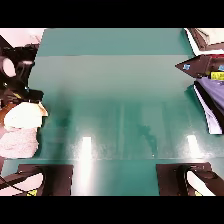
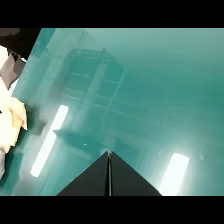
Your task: Fold the shirts.
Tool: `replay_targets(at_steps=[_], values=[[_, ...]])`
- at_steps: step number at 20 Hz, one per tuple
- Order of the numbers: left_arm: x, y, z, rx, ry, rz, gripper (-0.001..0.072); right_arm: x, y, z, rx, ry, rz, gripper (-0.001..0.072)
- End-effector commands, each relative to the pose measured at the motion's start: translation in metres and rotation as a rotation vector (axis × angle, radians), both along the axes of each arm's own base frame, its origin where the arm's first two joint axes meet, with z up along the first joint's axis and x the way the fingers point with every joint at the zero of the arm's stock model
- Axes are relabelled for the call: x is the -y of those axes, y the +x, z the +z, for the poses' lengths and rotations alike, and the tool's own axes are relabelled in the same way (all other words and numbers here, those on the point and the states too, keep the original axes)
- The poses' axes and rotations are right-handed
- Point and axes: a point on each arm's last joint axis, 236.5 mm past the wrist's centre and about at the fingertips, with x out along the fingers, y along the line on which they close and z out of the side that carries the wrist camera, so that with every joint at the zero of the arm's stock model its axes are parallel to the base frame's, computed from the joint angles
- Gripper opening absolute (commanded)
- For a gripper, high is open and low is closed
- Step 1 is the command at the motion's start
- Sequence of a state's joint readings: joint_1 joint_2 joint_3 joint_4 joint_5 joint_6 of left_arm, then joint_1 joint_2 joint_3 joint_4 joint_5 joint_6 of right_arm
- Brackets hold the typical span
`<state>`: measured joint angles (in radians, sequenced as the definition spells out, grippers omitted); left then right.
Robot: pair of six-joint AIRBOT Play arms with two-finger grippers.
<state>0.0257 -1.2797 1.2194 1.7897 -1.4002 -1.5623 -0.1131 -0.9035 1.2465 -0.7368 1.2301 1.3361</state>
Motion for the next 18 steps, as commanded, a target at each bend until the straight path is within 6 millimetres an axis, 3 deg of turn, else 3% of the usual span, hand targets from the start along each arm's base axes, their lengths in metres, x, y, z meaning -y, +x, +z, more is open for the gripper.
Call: replay_targets(at_steps=[1,7,8,10,13,15,16,17,18], values=[[-0.03,-0.011,-0.029,-0.003,0.074,0.088,0.044,0.0,0.0,0.0,0.004,-0.004,0.005,0.0024],[-0.041,-0.013,-0.049,0.014,0.056,0.114,0.0436,0.0,0.0,0.0,0.005,-0.004,0.005,0.0024],[-0.04,-0.011,-0.051,0.024,0.049,0.113,0.0358,0.0,0.0,0.0,0.005,-0.004,0.005,0.0024],[-0.039,-0.007,-0.05,0.04,0.043,0.109,0.0023,-0.001,0.0,0.0,0.005,-0.004,0.005,0.0024],[-0.038,-0.006,-0.047,0.044,0.041,0.114,0.0023,-0.001,0.0,0.001,0.006,-0.003,0.005,0.0024],[-0.027,0.009,-0.02,0.101,-0.007,0.116,0.0022,0.0,0.001,0.005,0.018,0.0,0.0,0.0024],[-0.013,0.024,0.009,0.179,-0.052,0.071,0.0022,0.001,0.002,0.011,0.037,-0.003,-0.005,0.0024],[0.015,0.036,0.043,0.253,-0.137,-0.012,0.0022,0.002,0.005,0.022,0.068,-0.003,-0.014,0.0024],[0.057,0.04,0.085,0.315,-0.255,-0.149,0.0022,0.004,0.008,0.035,0.108,-0.002,-0.029,0.0024]])
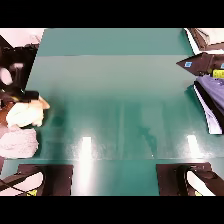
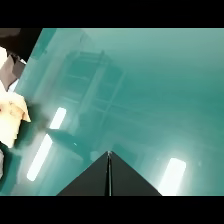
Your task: Fold the shirts.
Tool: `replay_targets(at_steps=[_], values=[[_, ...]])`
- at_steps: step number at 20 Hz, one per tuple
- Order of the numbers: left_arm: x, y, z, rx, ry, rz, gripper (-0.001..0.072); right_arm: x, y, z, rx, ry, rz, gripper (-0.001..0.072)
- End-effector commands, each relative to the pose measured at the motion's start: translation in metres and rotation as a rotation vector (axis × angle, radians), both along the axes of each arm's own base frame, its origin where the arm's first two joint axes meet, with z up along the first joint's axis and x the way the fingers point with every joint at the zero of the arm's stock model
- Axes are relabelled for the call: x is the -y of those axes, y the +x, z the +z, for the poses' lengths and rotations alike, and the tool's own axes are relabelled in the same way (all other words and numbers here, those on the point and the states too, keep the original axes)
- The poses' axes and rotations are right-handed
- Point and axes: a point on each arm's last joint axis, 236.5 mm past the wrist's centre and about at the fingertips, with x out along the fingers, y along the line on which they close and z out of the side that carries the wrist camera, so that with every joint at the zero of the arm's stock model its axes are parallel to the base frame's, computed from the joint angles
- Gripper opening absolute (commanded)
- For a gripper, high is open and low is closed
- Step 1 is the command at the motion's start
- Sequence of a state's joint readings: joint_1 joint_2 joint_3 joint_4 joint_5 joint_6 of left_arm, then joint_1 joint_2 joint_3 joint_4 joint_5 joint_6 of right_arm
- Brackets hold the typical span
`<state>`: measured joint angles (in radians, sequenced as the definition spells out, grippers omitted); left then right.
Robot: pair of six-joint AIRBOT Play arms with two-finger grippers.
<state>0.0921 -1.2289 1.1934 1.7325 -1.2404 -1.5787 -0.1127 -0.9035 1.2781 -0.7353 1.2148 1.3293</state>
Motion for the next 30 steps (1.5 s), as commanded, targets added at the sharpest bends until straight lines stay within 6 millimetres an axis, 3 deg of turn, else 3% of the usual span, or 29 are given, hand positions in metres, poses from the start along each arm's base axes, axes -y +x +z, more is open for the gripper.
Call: replay_targets(at_steps=[1,3,6,9,11,14,17,20,23,25,30], values=[[0.109,0.009,0.112,0.199,-0.277,-0.356,0.0023,0.005,0.009,0.032,0.103,0.002,-0.04,0.0024],[0.181,-0.015,0.194,0.322,-0.423,-0.578,0.0023,0.01,0.015,0.058,0.18,0.01,-0.074,0.0023],[0.247,-0.047,0.281,0.502,-0.457,-0.815,0.0023,0.013,0.017,0.08,0.245,0.016,-0.097,0.0024],[0.296,-0.065,0.343,0.718,-0.495,-0.957,0.0022,0.012,0.016,0.085,0.254,0.014,-0.094,0.0024],[0.316,-0.062,0.355,0.786,-0.506,-1.005,0.0023,0.012,0.016,0.084,0.253,0.014,-0.092,0.0024],[0.333,-0.027,0.31,0.664,-0.511,-0.993,0.0023,0.012,0.015,0.083,0.249,0.013,-0.089,0.0024],[0.361,0.013,0.242,0.492,-0.571,-0.966,0.0023,0.01,0.013,0.081,0.241,0.01,-0.081,0.0024],[0.384,0.028,0.181,0.309,-0.664,-0.933,0.0023,0.01,0.012,0.08,0.235,0.007,-0.076,0.0024],[0.383,0.035,0.143,0.206,-0.648,-0.918,0.0048,0.01,0.012,0.08,0.233,0.006,-0.075,0.0024],[0.37,0.04,0.141,0.196,-0.636,-0.879,0.0542,0.01,0.012,0.079,0.233,0.003,-0.075,0.0024],[0.3,0.029,0.129,0.037,-0.633,-0.714,0.0543,0.019,0.012,0.063,0.202,-0.075,-0.083,0.0024]])
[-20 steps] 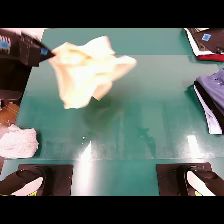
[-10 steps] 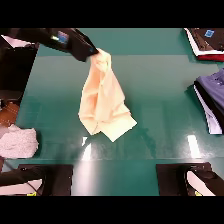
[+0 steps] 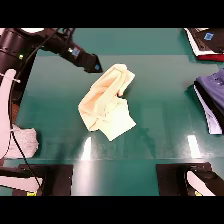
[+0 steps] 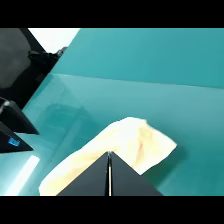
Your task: Fold the shirts.
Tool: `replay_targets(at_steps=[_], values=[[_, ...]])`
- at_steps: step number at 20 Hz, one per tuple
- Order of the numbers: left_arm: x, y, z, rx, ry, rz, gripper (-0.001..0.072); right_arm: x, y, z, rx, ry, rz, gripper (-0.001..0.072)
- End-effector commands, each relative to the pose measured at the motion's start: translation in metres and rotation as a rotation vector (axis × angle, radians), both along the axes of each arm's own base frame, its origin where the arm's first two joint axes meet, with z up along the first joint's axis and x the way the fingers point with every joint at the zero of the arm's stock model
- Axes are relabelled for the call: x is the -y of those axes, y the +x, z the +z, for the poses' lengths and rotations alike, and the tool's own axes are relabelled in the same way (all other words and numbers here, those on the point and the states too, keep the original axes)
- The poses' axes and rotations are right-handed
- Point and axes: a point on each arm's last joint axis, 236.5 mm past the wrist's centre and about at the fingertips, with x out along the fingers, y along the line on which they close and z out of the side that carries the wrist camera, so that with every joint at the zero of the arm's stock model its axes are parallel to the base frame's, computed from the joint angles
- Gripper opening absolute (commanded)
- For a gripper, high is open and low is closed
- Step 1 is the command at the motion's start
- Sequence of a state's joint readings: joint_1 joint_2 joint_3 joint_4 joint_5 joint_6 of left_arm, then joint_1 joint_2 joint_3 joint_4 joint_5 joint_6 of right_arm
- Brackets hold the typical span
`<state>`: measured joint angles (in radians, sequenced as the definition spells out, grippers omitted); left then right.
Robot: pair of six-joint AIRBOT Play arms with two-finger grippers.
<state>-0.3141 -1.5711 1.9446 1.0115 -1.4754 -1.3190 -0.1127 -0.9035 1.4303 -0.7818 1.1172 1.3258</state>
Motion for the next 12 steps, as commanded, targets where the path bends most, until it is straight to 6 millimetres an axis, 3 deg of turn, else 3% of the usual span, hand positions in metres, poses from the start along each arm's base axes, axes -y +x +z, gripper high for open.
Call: replay_targets(at_steps=[1,3,7,10,12], values=[[-0.039,-0.011,-0.024,-0.145,0.044,0.069,0.0543,0.003,-0.001,-0.007,-0.018,-0.035,-0.004,0.0024],[-0.04,-0.025,-0.063,-0.247,0.065,0.074,0.0543,0.004,-0.001,-0.007,-0.017,-0.034,-0.005,0.0024],[-0.013,-0.039,-0.144,-0.351,0.047,0.126,0.0544,0.003,0.002,-0.01,-0.026,-0.032,-0.003,0.0024],[-0.007,-0.035,-0.183,-0.319,0.06,0.187,0.0543,0.002,0.002,-0.016,-0.047,-0.033,0.007,0.0024],[-0.006,-0.032,-0.191,-0.317,0.048,0.213,0.0543,0.001,0.001,-0.022,-0.072,-0.038,0.021,0.0024]])
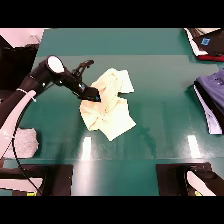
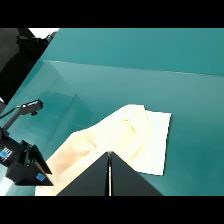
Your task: Fold the shirts.
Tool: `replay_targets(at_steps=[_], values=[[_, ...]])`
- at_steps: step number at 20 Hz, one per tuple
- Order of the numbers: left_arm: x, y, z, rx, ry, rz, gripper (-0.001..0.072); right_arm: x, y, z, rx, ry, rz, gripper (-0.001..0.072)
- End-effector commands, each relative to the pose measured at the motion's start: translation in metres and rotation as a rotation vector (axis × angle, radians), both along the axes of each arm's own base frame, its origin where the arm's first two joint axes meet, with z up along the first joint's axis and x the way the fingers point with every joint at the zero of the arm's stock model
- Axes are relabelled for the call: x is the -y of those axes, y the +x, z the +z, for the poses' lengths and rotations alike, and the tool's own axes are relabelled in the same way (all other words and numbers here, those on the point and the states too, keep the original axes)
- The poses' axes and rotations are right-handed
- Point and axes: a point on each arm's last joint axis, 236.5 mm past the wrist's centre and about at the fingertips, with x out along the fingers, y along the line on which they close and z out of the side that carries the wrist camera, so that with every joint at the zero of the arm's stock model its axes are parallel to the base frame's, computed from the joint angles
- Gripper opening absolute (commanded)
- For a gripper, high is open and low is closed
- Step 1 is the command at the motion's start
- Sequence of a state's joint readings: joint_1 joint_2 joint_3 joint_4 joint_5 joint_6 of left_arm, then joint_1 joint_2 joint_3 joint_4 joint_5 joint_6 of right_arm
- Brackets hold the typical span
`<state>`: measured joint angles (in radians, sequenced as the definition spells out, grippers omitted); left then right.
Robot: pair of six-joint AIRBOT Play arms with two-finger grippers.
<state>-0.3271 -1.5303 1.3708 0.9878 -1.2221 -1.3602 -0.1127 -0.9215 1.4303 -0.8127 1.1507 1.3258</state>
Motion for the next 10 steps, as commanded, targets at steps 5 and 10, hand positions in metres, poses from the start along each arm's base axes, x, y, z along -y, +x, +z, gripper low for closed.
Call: replay_targets(at_steps=[5,10], values=[[0.013,0.001,-0.04,-0.053,-0.038,0.075,0.0541,-0.002,0.005,-0.022,-0.073,-0.003,0.025,0.0024],[0.011,-0.005,-0.038,-0.083,-0.031,0.037,0.0022,-0.002,0.02,-0.047,-0.15,0.0,0.036,0.0024]])
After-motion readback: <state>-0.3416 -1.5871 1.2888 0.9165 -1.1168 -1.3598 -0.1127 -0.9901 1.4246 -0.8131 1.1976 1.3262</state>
